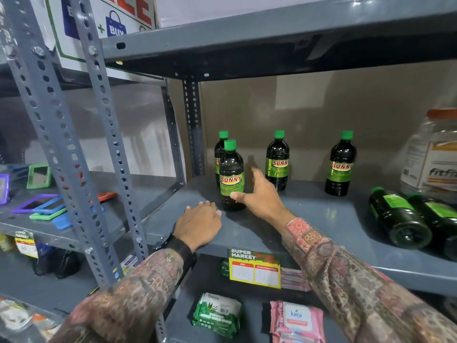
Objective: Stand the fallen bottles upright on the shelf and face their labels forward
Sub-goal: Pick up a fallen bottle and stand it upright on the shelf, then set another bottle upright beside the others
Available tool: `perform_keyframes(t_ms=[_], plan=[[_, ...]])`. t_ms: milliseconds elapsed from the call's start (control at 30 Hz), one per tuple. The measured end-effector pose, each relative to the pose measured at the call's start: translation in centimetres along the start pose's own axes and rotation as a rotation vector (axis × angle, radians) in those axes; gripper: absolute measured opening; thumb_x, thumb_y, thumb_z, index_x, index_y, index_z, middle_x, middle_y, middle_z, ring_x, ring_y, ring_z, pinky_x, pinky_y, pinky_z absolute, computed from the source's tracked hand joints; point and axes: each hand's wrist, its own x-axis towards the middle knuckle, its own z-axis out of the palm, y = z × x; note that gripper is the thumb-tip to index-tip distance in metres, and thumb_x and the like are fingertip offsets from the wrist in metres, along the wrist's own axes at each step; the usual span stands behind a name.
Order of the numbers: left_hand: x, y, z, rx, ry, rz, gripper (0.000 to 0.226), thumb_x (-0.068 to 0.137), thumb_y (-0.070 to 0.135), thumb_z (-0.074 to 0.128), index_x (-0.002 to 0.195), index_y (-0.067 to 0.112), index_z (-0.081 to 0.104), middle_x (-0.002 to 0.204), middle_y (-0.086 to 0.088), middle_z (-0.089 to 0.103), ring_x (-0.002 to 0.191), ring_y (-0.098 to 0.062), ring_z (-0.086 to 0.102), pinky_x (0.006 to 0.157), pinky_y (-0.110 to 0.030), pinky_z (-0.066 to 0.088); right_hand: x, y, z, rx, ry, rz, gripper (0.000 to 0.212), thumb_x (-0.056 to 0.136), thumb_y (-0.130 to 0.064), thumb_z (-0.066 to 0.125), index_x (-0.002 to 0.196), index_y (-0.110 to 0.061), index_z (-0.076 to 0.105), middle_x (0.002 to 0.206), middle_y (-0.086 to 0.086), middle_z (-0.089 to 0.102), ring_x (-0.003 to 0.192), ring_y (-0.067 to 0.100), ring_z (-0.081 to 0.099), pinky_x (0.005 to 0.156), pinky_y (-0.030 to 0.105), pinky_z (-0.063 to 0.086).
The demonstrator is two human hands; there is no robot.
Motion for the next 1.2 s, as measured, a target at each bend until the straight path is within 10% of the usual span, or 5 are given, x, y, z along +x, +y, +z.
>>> perform_keyframes(t_ms=[133, 567, 933, 1200], plan=[[-3.0, 2.8, 1.3, -0.02, 0.06, 0.134, 0.046, 0.107, 0.043, 0.035, 0.13, 0.019, 0.066, 0.148, -0.011, 0.064, 0.134, -0.035, 0.061, 0.109, -0.047, 0.05, -2.0, 1.5, -5.4, -0.4, 0.098, -0.041, 0.076, 0.085, -0.037, 0.077, 0.151, -0.017, 0.044, 0.143, 0.012, 0.059, 0.134, 0.035, 0.055, 0.108, 0.046, 0.048], [-0.7, 7.2, 4.0, -0.003, -0.067, 0.335, 0.066, 0.111, 0.049, 0.024, 0.167, 0.015, 0.024, 0.177, 0.0, 0.015, 0.164, -0.014, 0.011, 0.134, -0.037, 0.006, -7.1, 6.8, -18.1, -1.29, 0.216, 0.501, 0.067, 0.093, -0.055, 0.06, 0.142, -0.009, 0.051, 0.133, 0.014, 0.058, 0.123, 0.033, 0.057, 0.094, 0.04, 0.054], [-1.6, 7.7, 3.5, 0.007, -0.071, 0.298, 0.066, 0.11, 0.051, 0.019, 0.168, 0.019, 0.017, 0.177, 0.004, 0.011, 0.164, -0.01, 0.009, 0.132, -0.033, 0.004, -6.6, 5.5, -14.0, -0.301, 0.326, 0.263, 0.061, 0.083, -0.031, 0.074, 0.134, -0.01, 0.048, 0.122, 0.017, 0.066, 0.113, 0.042, 0.063, 0.085, 0.039, 0.047], [-1.7, 7.7, 3.5, 0.007, -0.072, 0.302, 0.066, 0.11, 0.051, 0.019, 0.168, 0.019, 0.018, 0.177, 0.004, 0.012, 0.164, -0.011, 0.009, 0.132, -0.033, 0.004, -3.0, 4.4, -9.0, 0.212, 0.382, 0.104, 0.1, 0.085, -0.01, 0.078, 0.165, -0.02, 0.019, 0.158, 0.007, 0.048, 0.145, 0.026, 0.046, 0.122, 0.046, 0.036]])
